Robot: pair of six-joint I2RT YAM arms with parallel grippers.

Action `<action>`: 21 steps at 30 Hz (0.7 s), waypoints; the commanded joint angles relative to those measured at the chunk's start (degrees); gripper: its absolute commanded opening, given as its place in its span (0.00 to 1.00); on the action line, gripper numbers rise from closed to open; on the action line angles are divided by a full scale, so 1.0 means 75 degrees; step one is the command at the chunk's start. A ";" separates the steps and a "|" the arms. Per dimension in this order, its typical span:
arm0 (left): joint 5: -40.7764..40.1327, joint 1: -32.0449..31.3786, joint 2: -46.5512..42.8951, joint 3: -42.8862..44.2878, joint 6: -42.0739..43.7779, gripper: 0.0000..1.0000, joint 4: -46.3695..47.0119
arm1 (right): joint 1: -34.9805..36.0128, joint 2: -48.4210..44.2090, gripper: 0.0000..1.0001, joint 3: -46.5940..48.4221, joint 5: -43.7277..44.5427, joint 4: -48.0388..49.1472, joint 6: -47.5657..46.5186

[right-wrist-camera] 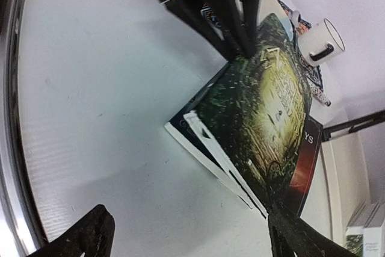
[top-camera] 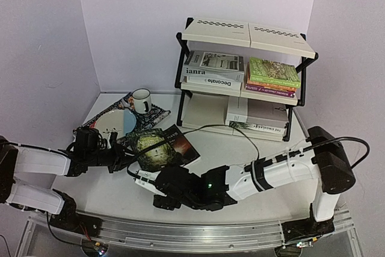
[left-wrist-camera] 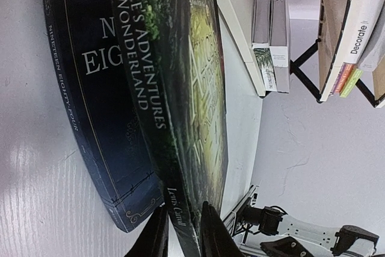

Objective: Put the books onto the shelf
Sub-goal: Pick up the book from the book pile, then pass from the left arm to the right

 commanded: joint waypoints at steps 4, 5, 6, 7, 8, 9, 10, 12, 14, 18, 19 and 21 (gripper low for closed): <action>0.0196 0.0005 -0.0187 0.0387 -0.0112 0.20 0.0643 | -0.0060 0.0973 0.81 0.0979 0.0832 0.0383 -0.2408; 0.0191 0.0006 -0.0197 0.0388 -0.0112 0.20 0.0643 | -0.0060 0.1106 0.80 0.1016 0.1042 0.0579 -0.2625; 0.0186 0.0006 -0.0208 0.0391 -0.0115 0.20 0.0643 | -0.0060 0.1223 0.80 0.1030 0.1225 0.0814 -0.2828; 0.0190 0.0000 -0.0206 0.0396 -0.0122 0.20 0.0641 | -0.0060 0.1303 0.80 0.1027 0.1336 0.1017 -0.2974; 0.0206 0.0002 -0.0192 0.0409 -0.0126 0.20 0.0642 | -0.0060 0.1383 0.79 0.1030 0.1448 0.1258 -0.3152; 0.0225 0.0005 -0.0176 0.0419 -0.0132 0.20 0.0643 | -0.0060 0.1483 0.79 0.1042 0.1546 0.1465 -0.3399; 0.0246 0.0006 -0.0149 0.0429 -0.0138 0.20 0.0643 | -0.0060 0.1590 0.79 0.1080 0.1630 0.1612 -0.3608; 0.0287 0.0006 -0.0098 0.0472 -0.0132 0.20 0.0643 | -0.0059 0.1823 0.78 0.1224 0.1800 0.1848 -0.3943; 0.0322 0.0005 -0.0066 0.0513 -0.0127 0.20 0.0643 | -0.0060 0.2065 0.73 0.1351 0.1919 0.2026 -0.4255; 0.0349 0.0006 -0.0068 0.0542 -0.0140 0.20 0.0641 | -0.0060 0.2425 0.62 0.1514 0.2279 0.2686 -0.4774; 0.0351 0.0006 -0.0080 0.0544 -0.0145 0.20 0.0637 | -0.0061 0.2502 0.59 0.1561 0.2389 0.2876 -0.4894; 0.0359 0.0006 -0.0102 0.0538 -0.0166 0.20 0.0643 | -0.0071 0.2685 0.53 0.1687 0.2562 0.3149 -0.5191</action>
